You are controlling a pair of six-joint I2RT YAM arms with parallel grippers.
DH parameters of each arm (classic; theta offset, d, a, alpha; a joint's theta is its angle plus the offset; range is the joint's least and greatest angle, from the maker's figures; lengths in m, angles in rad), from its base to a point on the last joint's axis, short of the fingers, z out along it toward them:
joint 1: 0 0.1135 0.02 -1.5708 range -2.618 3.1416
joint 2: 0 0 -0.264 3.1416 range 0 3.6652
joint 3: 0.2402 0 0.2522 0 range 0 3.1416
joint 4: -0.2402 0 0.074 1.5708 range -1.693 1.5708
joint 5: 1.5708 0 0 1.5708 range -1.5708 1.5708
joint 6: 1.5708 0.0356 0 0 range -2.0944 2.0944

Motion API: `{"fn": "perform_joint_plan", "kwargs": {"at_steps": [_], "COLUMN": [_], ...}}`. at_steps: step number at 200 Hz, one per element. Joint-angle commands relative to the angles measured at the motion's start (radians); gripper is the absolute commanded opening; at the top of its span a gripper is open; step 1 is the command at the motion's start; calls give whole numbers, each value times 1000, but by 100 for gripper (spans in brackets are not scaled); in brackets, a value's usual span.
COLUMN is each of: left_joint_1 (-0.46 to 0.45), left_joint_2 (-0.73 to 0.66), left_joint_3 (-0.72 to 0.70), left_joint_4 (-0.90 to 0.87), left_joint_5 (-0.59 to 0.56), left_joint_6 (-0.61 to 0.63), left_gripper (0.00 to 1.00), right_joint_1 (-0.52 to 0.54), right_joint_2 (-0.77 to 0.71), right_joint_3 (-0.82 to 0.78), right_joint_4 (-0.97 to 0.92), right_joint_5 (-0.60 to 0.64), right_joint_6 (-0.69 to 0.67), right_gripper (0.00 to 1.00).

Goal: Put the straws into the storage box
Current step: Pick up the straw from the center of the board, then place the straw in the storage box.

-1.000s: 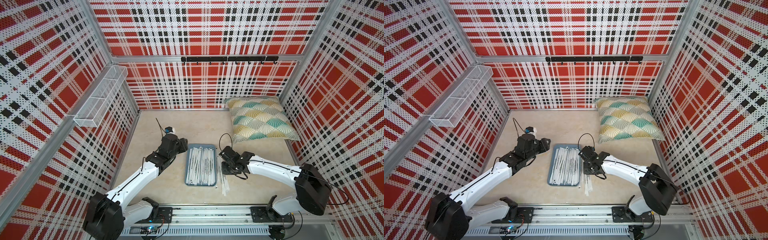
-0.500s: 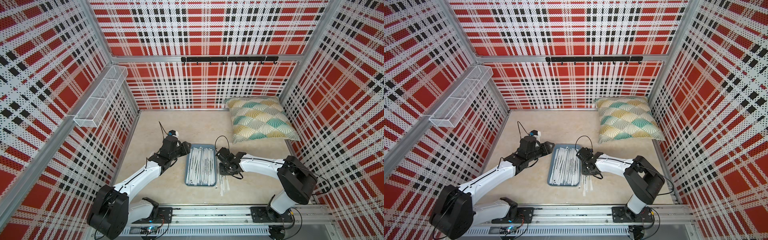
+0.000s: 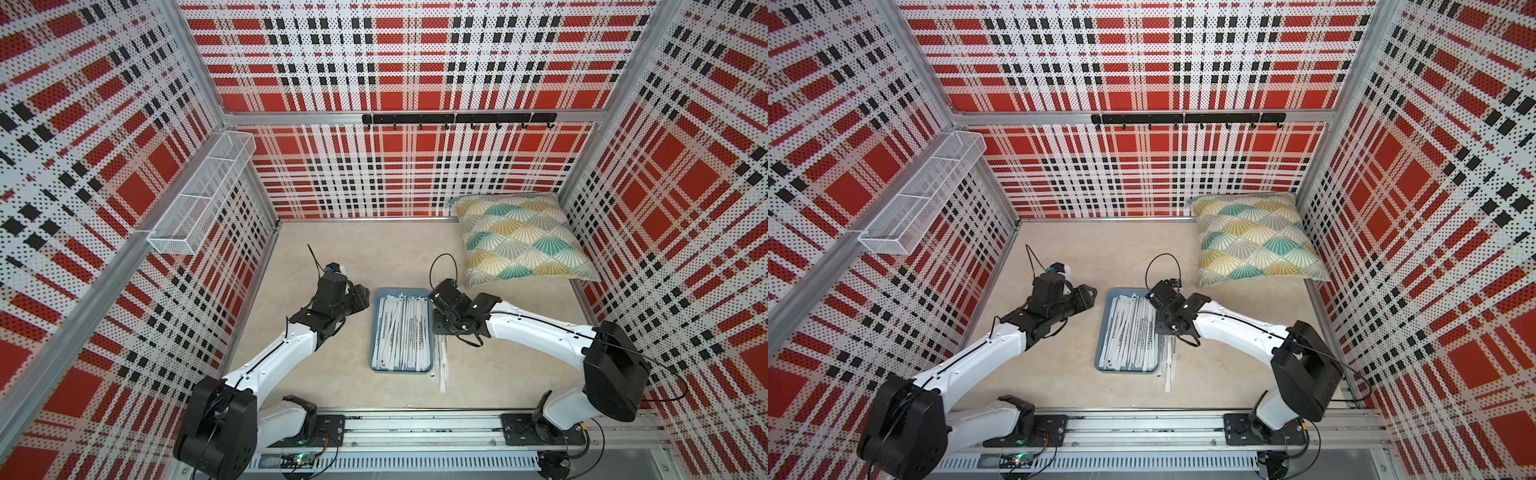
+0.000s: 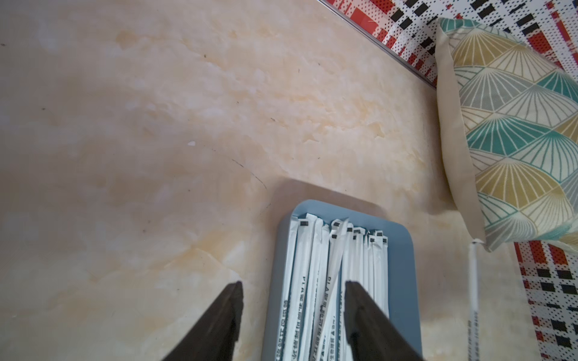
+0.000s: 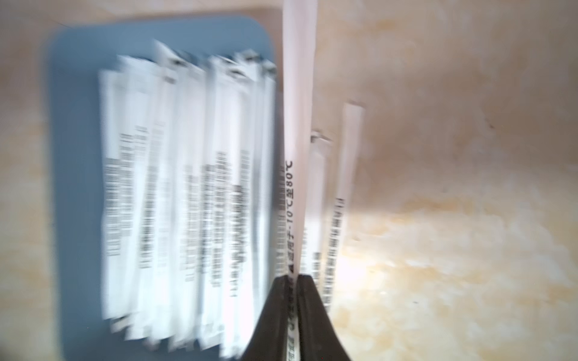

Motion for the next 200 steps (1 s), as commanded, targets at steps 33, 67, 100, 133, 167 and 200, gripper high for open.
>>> {"fn": "perform_joint_plan", "kwargs": {"at_steps": [33, 67, 100, 133, 167, 200], "left_joint_1": [-27, -33, -36, -31, 64, 258], "left_joint_2": [-14, 1, 11, 1, -2, 16], "left_joint_3": [6, 6, 2, -2, 26, 44], "left_joint_4": [-21, -17, -9, -14, -121, -199], "left_joint_5": [-27, -14, -16, -44, -122, -148], "left_joint_6": [17, 32, 37, 30, 46, 104], "left_gripper": [57, 57, 57, 56, 56, 58], "right_joint_1": [61, 39, 34, 38, 43, 24], "right_joint_2": [154, 196, 236, 242, 177, 65], "right_joint_3": [55, 35, 28, 64, 118, 92], "right_joint_4": [86, 49, 30, -10, -95, -108], "right_joint_5": [13, 25, 25, 65, 120, 123], "right_joint_6": [133, 144, 135, 130, 118, 110], "right_gripper": [14, 14, 17, 25, 28, 29]}}
